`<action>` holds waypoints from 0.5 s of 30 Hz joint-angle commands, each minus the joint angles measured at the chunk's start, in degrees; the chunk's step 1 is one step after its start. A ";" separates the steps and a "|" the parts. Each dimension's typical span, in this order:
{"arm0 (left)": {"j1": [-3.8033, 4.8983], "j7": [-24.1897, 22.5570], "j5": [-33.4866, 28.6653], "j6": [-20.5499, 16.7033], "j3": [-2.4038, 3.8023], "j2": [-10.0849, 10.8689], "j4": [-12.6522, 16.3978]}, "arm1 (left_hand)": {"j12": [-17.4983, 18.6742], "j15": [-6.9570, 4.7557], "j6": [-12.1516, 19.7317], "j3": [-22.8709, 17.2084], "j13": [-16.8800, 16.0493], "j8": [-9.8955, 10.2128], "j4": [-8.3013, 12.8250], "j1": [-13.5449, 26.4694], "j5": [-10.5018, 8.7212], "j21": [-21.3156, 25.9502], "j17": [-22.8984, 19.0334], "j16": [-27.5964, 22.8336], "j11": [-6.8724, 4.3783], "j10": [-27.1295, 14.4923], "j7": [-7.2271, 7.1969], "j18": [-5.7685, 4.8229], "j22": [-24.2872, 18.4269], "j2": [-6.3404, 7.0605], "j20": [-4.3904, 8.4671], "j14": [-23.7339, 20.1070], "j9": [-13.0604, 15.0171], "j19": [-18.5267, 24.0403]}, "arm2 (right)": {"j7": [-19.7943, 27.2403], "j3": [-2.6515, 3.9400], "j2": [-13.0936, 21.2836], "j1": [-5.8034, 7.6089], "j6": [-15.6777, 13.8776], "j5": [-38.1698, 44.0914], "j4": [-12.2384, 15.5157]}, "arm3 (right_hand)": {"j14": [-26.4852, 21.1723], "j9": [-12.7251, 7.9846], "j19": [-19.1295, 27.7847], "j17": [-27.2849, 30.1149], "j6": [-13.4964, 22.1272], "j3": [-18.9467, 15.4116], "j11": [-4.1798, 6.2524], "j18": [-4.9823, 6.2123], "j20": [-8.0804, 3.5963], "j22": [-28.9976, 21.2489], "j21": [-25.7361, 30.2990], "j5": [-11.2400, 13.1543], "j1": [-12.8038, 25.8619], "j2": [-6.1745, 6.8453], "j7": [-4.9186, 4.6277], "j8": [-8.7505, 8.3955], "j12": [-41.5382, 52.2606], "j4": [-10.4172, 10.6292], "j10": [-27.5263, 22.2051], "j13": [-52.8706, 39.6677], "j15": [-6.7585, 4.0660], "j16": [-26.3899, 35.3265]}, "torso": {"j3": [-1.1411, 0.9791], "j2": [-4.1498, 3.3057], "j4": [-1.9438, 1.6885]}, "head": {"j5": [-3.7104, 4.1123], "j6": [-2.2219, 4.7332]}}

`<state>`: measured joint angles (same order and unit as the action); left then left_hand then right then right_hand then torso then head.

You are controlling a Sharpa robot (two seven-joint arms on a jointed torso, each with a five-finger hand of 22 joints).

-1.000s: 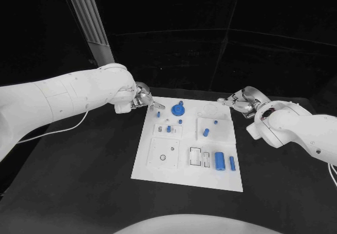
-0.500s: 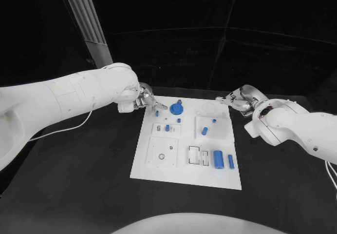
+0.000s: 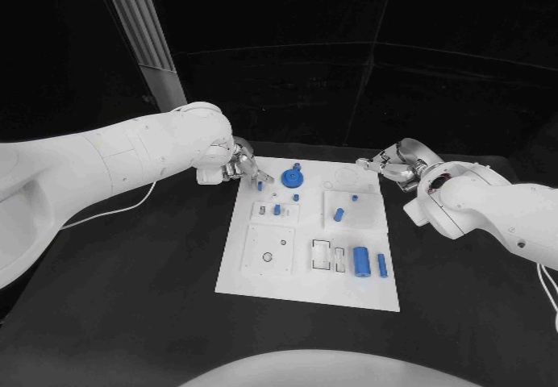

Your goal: Assemble the parts on the task board

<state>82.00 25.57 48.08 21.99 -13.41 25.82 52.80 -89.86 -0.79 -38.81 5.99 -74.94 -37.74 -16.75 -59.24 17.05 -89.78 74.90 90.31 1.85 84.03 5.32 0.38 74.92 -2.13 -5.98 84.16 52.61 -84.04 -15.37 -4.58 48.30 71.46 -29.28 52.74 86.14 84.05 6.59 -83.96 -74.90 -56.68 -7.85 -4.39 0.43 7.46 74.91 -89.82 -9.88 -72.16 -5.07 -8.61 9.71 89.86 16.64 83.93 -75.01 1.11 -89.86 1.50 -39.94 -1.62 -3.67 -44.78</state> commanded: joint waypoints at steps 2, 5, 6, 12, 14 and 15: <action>-0.07 1.78 0.28 2.66 0.02 -0.36 -0.65 | -0.14 0.40 -0.35 0.28 -15.06 0.33 0.01 -0.63 0.42 -0.22 15.10 -0.31 0.23 5.97 0.19 -0.38 15.08 0.04 -0.29 5.84 -0.08 -5.96 | -0.01 0.03 -0.02 0.09 0.13 -0.06 0.09 | 5.95 0.06 -6.04 -15.10 0.29 -0.39 0.14 -0.43 -0.29 15.09 -0.18 -0.25 -0.13 -0.28 0.20 0.16 0.14 0.04 6.07 -14.99 -0.24 -0.14 | 0.03 0.03 -0.05 | 0.23 -0.20; -0.17 1.94 0.28 2.96 0.02 -0.55 -1.03 | -0.14 0.40 -0.41 0.30 -15.06 0.35 0.00 -0.71 0.56 -0.22 15.10 -0.31 0.23 5.97 0.18 -0.38 15.08 -0.03 -0.29 5.84 -0.11 -5.96 | -0.05 0.03 0.01 0.09 0.13 -0.06 0.11 | 5.95 0.06 -6.04 -15.10 0.29 -0.39 0.14 -0.43 -0.29 15.09 -0.18 -0.25 -0.13 -0.28 0.20 0.16 0.14 0.04 6.07 -14.99 -0.24 -0.14 | 0.02 0.02 -0.08 | 0.25 -0.26; -0.20 1.97 0.28 3.03 0.02 -0.63 -1.17 | -0.14 0.40 -0.42 0.30 -15.06 0.36 0.00 -0.72 0.58 -0.22 15.10 -0.31 0.23 5.97 0.17 -0.38 15.08 -0.04 -0.29 5.84 -0.11 -5.96 | -0.06 0.03 0.02 0.09 0.13 -0.06 0.12 | 5.95 0.06 -6.04 -15.10 0.29 -0.39 0.14 -0.43 -0.29 15.09 -0.18 -0.25 -0.13 -0.28 0.20 0.16 0.14 0.04 6.07 -14.99 -0.24 -0.14 | 0.02 0.02 -0.07 | 0.24 -0.27; -0.38 2.05 0.28 3.26 0.02 -1.03 -1.66 | -0.14 0.38 -0.55 0.25 -15.06 0.47 -0.01 -1.05 0.86 -0.22 15.10 -0.31 0.22 5.97 0.14 -0.38 15.08 -0.56 -0.30 5.84 -0.23 -5.96 | -0.08 0.03 0.00 0.09 0.15 -0.06 0.14 | 5.95 0.06 -6.04 -15.10 0.29 -0.39 0.14 -0.43 -0.29 15.09 -0.18 -0.25 -0.13 -0.28 0.20 0.16 0.14 0.04 6.07 -14.99 -0.24 -0.14 | 0.00 0.03 -0.05 | 0.33 -0.44; -0.43 2.05 0.28 3.29 0.02 -1.19 -1.79 | -0.14 0.37 -0.61 0.19 -15.06 0.55 -0.01 -1.30 0.94 -0.22 15.10 -0.31 0.20 5.97 0.12 -0.38 15.08 -0.94 -0.30 5.84 -0.29 -5.96 | -0.12 0.03 -0.01 0.09 0.16 -0.06 0.16 | 5.95 0.06 -6.04 -15.10 0.29 -0.39 0.14 -0.43 -0.29 15.09 -0.18 -0.25 -0.13 -0.28 0.20 0.16 0.14 0.04 6.07 -14.99 -0.24 -0.14 | 0.00 0.01 -0.04 | 0.33 -0.47; -0.47 2.02 0.28 3.35 0.02 -1.31 -1.90 | -0.14 0.36 -0.64 0.17 -15.06 0.58 0.00 -1.41 0.97 -0.22 15.10 -0.31 0.20 5.97 0.11 -0.38 15.08 -1.07 -0.29 5.84 -0.32 -5.96 | -0.14 0.03 0.00 0.09 0.17 -0.06 0.16 | 5.95 0.06 -6.04 -15.10 0.29 -0.39 0.14 -0.43 -0.29 15.09 -0.18 -0.25 -0.13 -0.28 0.20 0.16 0.14 0.04 6.07 -14.99 -0.24 -0.14 | -0.01 0.00 -0.06 | 0.37 -0.47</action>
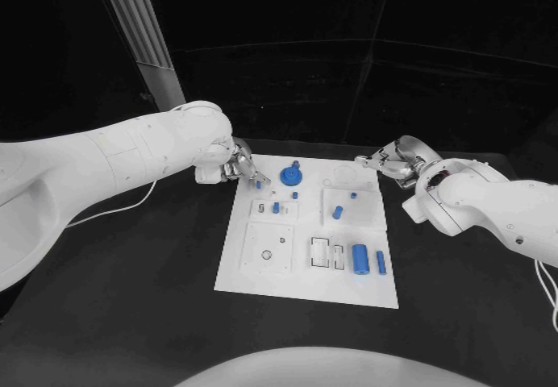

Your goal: Assemble the parts on the task board

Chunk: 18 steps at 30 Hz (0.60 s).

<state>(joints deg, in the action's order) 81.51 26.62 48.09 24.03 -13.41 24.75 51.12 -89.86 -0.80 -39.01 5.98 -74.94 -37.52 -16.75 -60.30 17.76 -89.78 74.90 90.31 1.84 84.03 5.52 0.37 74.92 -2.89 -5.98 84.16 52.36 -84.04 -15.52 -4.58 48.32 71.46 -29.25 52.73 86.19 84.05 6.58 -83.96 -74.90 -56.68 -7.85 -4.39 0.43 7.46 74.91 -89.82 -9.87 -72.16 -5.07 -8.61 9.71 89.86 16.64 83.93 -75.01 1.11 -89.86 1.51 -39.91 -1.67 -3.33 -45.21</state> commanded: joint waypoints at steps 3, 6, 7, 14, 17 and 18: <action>-0.02 0.83 0.28 1.28 0.02 -0.42 -0.37 | -0.14 0.33 -0.52 0.03 -15.06 0.44 0.02 -0.93 0.42 -0.22 15.10 -0.31 0.16 5.97 -0.13 -0.37 15.08 -0.85 -0.28 5.84 -0.15 -5.96 | -0.05 0.03 -0.01 0.09 0.17 -0.05 0.14 | 5.95 0.07 -6.04 -15.10 0.29 -0.39 0.14 -0.43 -0.29 15.09 -0.18 -0.25 -0.13 -0.28 0.20 0.17 0.14 0.04 6.07 -14.99 -0.24 -0.14 | -0.03 -0.03 0.00 | 0.06 -0.15; -0.06 0.73 0.28 1.26 0.02 -0.56 -0.52 | -0.14 0.23 -0.54 -0.28 -15.06 0.60 -0.03 -2.02 2.06 -0.22 15.10 -0.31 0.09 5.97 -0.21 -0.37 15.08 -1.76 -0.23 5.84 -0.27 -5.96 | -0.09 0.03 0.03 0.09 0.17 -0.05 0.19 | 5.95 0.07 -6.04 -15.10 0.33 -0.45 0.14 -0.43 -0.29 15.09 -0.18 -0.29 -0.19 -0.36 0.20 0.18 0.14 0.02 6.07 -14.99 -0.24 -0.14 | -0.02 -0.04 0.01 | 0.12 -0.31; -0.06 0.75 0.28 1.24 0.02 -0.59 -0.57 | -0.14 0.18 -0.49 -0.33 -15.06 0.76 -0.06 -2.47 4.89 -0.22 15.10 -0.31 0.04 5.97 -0.27 -0.37 15.08 -1.92 -0.18 5.84 -0.38 -5.96 | -0.11 0.03 0.05 0.09 0.17 -0.05 0.20 | 5.95 0.07 -6.04 -15.10 0.33 -0.45 0.14 -0.43 -0.29 15.09 -0.18 -0.29 -0.19 -0.36 0.20 0.18 0.14 0.02 6.07 -14.99 -0.24 -0.14 | -0.02 -0.04 0.01 | 0.14 -0.35; -0.08 0.42 0.28 0.72 0.02 -0.85 -1.16 | -0.14 0.17 -0.65 -0.09 -15.06 0.74 -0.05 -2.71 6.50 -0.22 15.10 -0.31 0.01 5.97 -0.30 -0.37 15.08 -1.83 -0.14 5.84 -0.40 -5.96 | -0.22 0.03 0.11 0.09 0.17 -0.05 0.22 | 5.95 0.07 -6.04 -15.10 0.33 -0.45 0.14 -0.43 -0.29 15.09 -0.18 -0.29 -0.19 -0.36 0.20 0.18 0.14 0.02 6.07 -14.99 -0.24 -0.14 | -0.01 -0.04 -0.01 | 0.21 -0.53; -0.08 0.07 0.28 0.33 0.02 -0.96 -1.34 | -0.14 0.17 -0.68 0.03 -15.06 0.68 -0.06 -2.66 6.47 -0.22 15.10 -0.31 0.00 5.97 -0.30 -0.37 15.08 -1.71 -0.14 5.84 -0.37 -5.96 | -0.24 0.03 0.10 0.09 0.18 -0.05 0.23 | 5.95 0.07 -6.04 -15.10 0.33 -0.45 0.14 -0.43 -0.29 15.09 -0.18 -0.29 -0.19 -0.36 0.20 0.18 0.14 0.02 6.07 -14.99 -0.24 -0.14 | -0.02 -0.04 -0.01 | 0.24 -0.58; -0.08 0.00 0.28 0.25 0.02 -1.02 -1.40 | -0.14 0.17 -0.68 0.04 -15.06 0.68 -0.06 -2.66 6.47 -0.22 15.10 -0.31 0.00 5.97 -0.30 -0.37 15.08 -1.70 -0.14 5.84 -0.36 -5.96 | -0.24 0.03 0.08 0.09 0.18 -0.05 0.23 | 5.95 0.07 -6.04 -15.10 0.33 -0.45 0.14 -0.43 -0.29 15.09 -0.18 -0.29 -0.19 -0.36 0.20 0.18 0.14 0.02 6.07 -14.99 -0.24 -0.14 | -0.02 -0.02 -0.02 | 0.25 -0.62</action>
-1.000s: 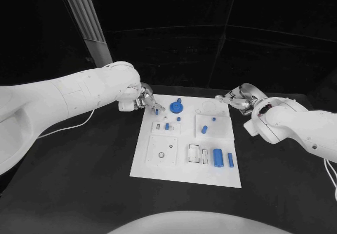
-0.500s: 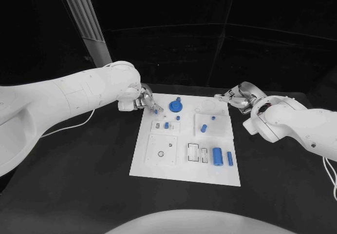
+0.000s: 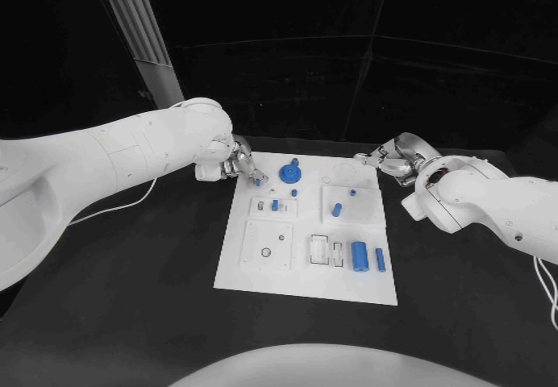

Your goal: Assemble the parts on the task board

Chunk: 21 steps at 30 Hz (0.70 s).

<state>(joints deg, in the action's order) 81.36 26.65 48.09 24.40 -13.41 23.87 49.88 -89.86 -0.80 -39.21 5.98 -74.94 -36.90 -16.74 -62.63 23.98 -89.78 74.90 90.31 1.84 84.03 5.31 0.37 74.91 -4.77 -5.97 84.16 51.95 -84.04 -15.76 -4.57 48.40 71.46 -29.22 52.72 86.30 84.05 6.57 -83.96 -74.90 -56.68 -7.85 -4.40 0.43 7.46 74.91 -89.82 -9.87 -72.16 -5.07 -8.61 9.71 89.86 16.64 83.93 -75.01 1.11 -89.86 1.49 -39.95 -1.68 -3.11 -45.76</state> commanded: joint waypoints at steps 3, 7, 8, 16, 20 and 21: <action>0.07 -0.15 0.27 -0.21 0.02 -0.34 -0.36 | -0.14 0.18 -0.49 0.12 -15.06 0.03 -0.07 -0.30 0.19 -0.22 15.10 -0.31 0.01 5.97 -0.08 -0.37 15.09 0.24 -0.14 5.84 0.07 -5.96 | -0.03 0.03 -0.04 0.09 0.18 -0.04 0.12 | 5.95 0.07 -6.04 -15.10 0.33 -0.45 0.14 -0.43 -0.29 15.09 -0.18 -0.29 -0.19 -0.36 0.20 0.18 0.14 0.02 6.07 -14.99 -0.24 -0.14 | 0.00 0.03 0.00 | 0.09 -0.13; 0.06 -0.16 0.27 -0.23 0.02 -0.52 -0.53 | -0.14 0.18 -0.48 0.14 -15.06 0.03 -0.07 -0.29 0.16 -0.22 15.10 -0.31 0.01 5.97 -0.08 -0.37 15.09 0.24 -0.14 5.84 0.07 -5.96 | -0.04 0.03 -0.06 0.10 0.21 -0.04 0.13 | 5.95 0.07 -6.04 -15.10 0.33 -0.45 0.14 -0.43 -0.29 15.09 -0.18 -0.29 -0.19 -0.36 0.20 0.18 0.14 0.02 6.07 -14.99 -0.24 -0.14 | -0.03 0.04 0.01 | 0.16 -0.16; 0.05 -0.17 0.27 -0.21 0.02 -0.56 -0.58 | -0.14 0.18 -0.48 0.14 -15.06 0.03 -0.07 -0.29 0.15 -0.22 15.10 -0.31 0.01 5.97 -0.08 -0.37 15.09 0.24 -0.14 5.84 0.08 -5.96 | -0.04 0.03 -0.07 0.10 0.21 -0.04 0.13 | 5.95 0.07 -6.04 -15.10 0.33 -0.45 0.14 -0.43 -0.29 15.09 -0.18 -0.29 -0.19 -0.36 0.20 0.18 0.14 0.02 6.07 -14.99 -0.24 -0.14 | -0.03 0.06 0.00 | 0.18 -0.16; -0.01 -0.17 0.27 -0.35 0.02 -0.89 -1.01 | -0.14 0.20 -0.31 -0.11 -15.06 -0.09 -0.01 -0.97 0.09 -0.22 15.10 -0.31 -0.05 5.97 -0.17 -0.37 15.09 -0.32 -0.16 5.84 0.20 -5.96 | -0.11 0.03 -0.06 0.10 0.21 -0.03 0.15 | 5.95 0.07 -6.04 -15.10 0.33 -0.45 0.14 -0.43 -0.29 15.09 -0.18 -0.29 -0.19 -0.36 0.20 0.18 0.14 0.02 6.07 -14.99 -0.24 -0.14 | -0.03 0.06 -0.01 | 0.26 -0.20; -0.04 -0.03 0.27 -0.41 0.02 -1.02 -1.11 | -0.14 0.14 -0.09 -0.76 -15.06 -0.22 0.03 -2.54 0.34 -0.22 15.10 -0.31 -0.17 5.97 -0.30 -0.37 15.09 -1.05 -0.14 5.84 0.33 -5.96 | -0.13 0.03 -0.05 0.10 0.22 -0.03 0.16 | 5.95 0.07 -6.04 -15.10 0.33 -0.45 0.14 -0.43 -0.29 15.09 -0.18 -0.29 -0.19 -0.36 0.20 0.18 0.14 0.02 6.07 -14.99 -0.24 -0.14 | -0.03 0.04 -0.03 | 0.35 -0.19; -0.05 0.01 0.27 -0.40 0.02 -1.06 -1.14 | -0.14 0.11 -0.03 -1.00 -15.06 -0.25 0.03 -3.07 0.42 -0.22 15.10 -0.31 -0.21 5.97 -0.35 -0.37 15.09 -1.23 -0.13 5.84 0.36 -5.96 | -0.14 0.03 -0.05 0.10 0.22 -0.03 0.16 | 5.95 0.07 -6.04 -15.10 0.33 -0.45 0.14 -0.43 -0.29 15.09 -0.18 -0.29 -0.19 -0.36 0.20 0.18 0.14 0.02 6.07 -14.99 -0.24 -0.14 | -0.02 0.04 -0.02 | 0.37 -0.21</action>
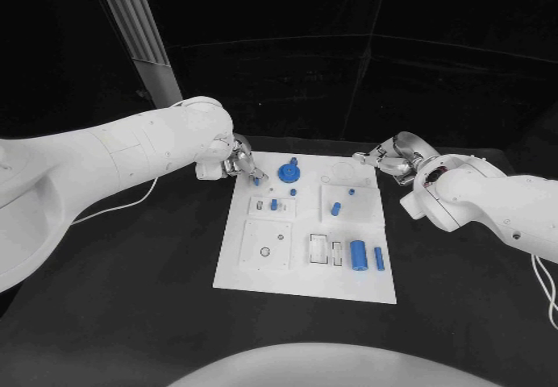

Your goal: Assemble the parts on the task board

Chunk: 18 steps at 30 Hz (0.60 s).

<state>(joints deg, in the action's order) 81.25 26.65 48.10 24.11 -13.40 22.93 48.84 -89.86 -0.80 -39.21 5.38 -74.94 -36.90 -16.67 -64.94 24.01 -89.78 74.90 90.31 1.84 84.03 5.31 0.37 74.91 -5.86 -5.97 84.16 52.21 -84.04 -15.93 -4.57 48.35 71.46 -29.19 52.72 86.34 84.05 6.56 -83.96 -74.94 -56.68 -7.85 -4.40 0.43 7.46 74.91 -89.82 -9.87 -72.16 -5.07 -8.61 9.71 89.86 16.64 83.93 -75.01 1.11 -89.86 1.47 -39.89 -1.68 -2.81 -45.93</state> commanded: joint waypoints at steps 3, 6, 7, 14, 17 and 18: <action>0.04 0.13 0.26 -0.12 0.02 -0.20 -0.13 | -0.14 0.07 0.05 -0.72 -15.06 -0.28 -0.03 -1.59 0.60 -0.22 15.10 -0.31 -0.26 5.97 -0.41 -0.37 15.09 -0.29 -0.10 5.84 0.13 -5.96 | 0.03 0.03 -0.01 0.10 0.20 -0.03 0.12 | 5.95 0.08 -6.04 -15.06 0.33 -0.45 0.14 -0.43 -0.29 15.09 -0.18 -0.29 -0.19 -0.36 0.20 0.18 0.14 0.02 6.07 -14.99 -0.24 -0.14 | 0.01 -0.01 -0.01 | 0.08 -0.06; 0.02 0.17 0.26 -0.17 0.02 -0.29 -0.19 | -0.14 0.04 0.10 -0.95 -15.06 -0.32 -0.02 -2.21 0.78 -0.22 15.10 -0.31 -0.30 5.97 -0.45 -0.37 15.09 -0.34 -0.07 5.84 0.16 -5.96 | 0.01 0.03 -0.01 0.10 0.23 -0.03 0.12 | 5.95 0.08 -6.04 -15.06 0.33 -0.45 0.14 -0.43 -0.29 15.09 -0.18 -0.29 -0.19 -0.36 0.20 0.18 0.14 0.02 6.07 -14.99 -0.24 -0.14 | 0.01 -0.04 -0.02 | 0.15 -0.10; 0.02 0.16 0.26 -0.24 0.02 -0.32 -0.20 | -0.14 0.04 0.10 -0.97 -15.06 -0.32 -0.01 -2.28 0.80 -0.22 15.10 -0.31 -0.31 5.97 -0.45 -0.37 15.09 -0.35 -0.07 5.84 0.16 -5.96 | 0.00 0.03 -0.02 0.10 0.24 -0.03 0.12 | 5.95 0.08 -6.04 -15.06 0.33 -0.45 0.14 -0.43 -0.29 15.09 -0.18 -0.29 -0.19 -0.36 0.20 0.18 0.14 0.02 6.07 -14.99 -0.24 -0.14 | 0.03 -0.04 -0.02 | 0.17 -0.14; -0.01 -0.03 0.26 -0.63 0.02 -0.45 -0.34 | -0.14 -0.16 0.27 -2.83 -15.06 -0.51 0.00 -5.68 1.20 -0.22 15.10 -0.31 -0.55 5.97 -0.71 -0.37 15.09 -1.10 0.08 5.84 0.28 -5.96 | -0.14 0.03 -0.04 0.10 0.32 -0.03 0.12 | 5.95 0.08 -6.04 -15.06 0.39 -0.55 0.15 -0.43 -0.30 15.09 -0.18 -0.33 -0.30 -0.46 0.19 0.20 0.14 0.00 6.07 -14.99 -0.25 -0.14 | 0.01 -0.04 -0.03 | 0.13 -0.23; -0.01 -0.08 0.26 -0.75 0.02 -0.48 -0.40 | -0.14 -0.16 0.27 -2.91 -15.06 -0.52 -0.01 -5.80 1.23 -0.22 15.10 -0.31 -0.55 5.97 -0.72 -0.37 15.09 -1.13 0.09 5.84 0.28 -5.96 | -0.17 0.03 -0.05 0.10 0.34 -0.03 0.10 | 5.95 0.08 -6.04 -15.06 0.39 -0.55 0.15 -0.43 -0.30 15.09 -0.18 -0.33 -0.30 -0.46 0.19 0.20 0.14 0.00 6.07 -14.99 -0.25 -0.14 | 0.00 -0.01 -0.04 | 0.14 -0.30; -0.01 -0.10 0.26 -0.81 0.02 -0.49 -0.42 | -0.14 -0.16 0.27 -2.93 -15.06 -0.53 -0.02 -5.83 1.23 -0.22 15.10 -0.31 -0.56 5.97 -0.72 -0.37 15.09 -1.14 0.09 5.84 0.28 -5.96 | -0.17 0.03 -0.06 0.10 0.34 -0.03 0.10 | 5.95 0.08 -6.04 -15.06 0.39 -0.55 0.15 -0.43 -0.30 15.09 -0.18 -0.33 -0.30 -0.46 0.19 0.20 0.14 0.00 6.07 -14.99 -0.25 -0.14 | 0.02 0.01 -0.02 | 0.12 -0.33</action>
<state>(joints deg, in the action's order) 81.16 26.65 48.10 23.70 -13.40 22.52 48.51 -89.86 -0.80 -38.99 2.87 -74.95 -37.29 -16.67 -70.12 25.03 -89.78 74.90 90.31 1.84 84.03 5.09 0.37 74.92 -7.00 -5.97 84.15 52.44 -84.04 -16.07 -4.57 48.32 71.47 -29.12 52.71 86.34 84.05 6.56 -83.96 -74.93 -56.68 -8.20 -4.40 0.43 7.46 74.91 -89.82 -9.87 -72.16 -5.07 -8.61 9.71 89.86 16.65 83.93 -75.01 1.11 -89.86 1.47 -39.91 -1.71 -2.64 -46.22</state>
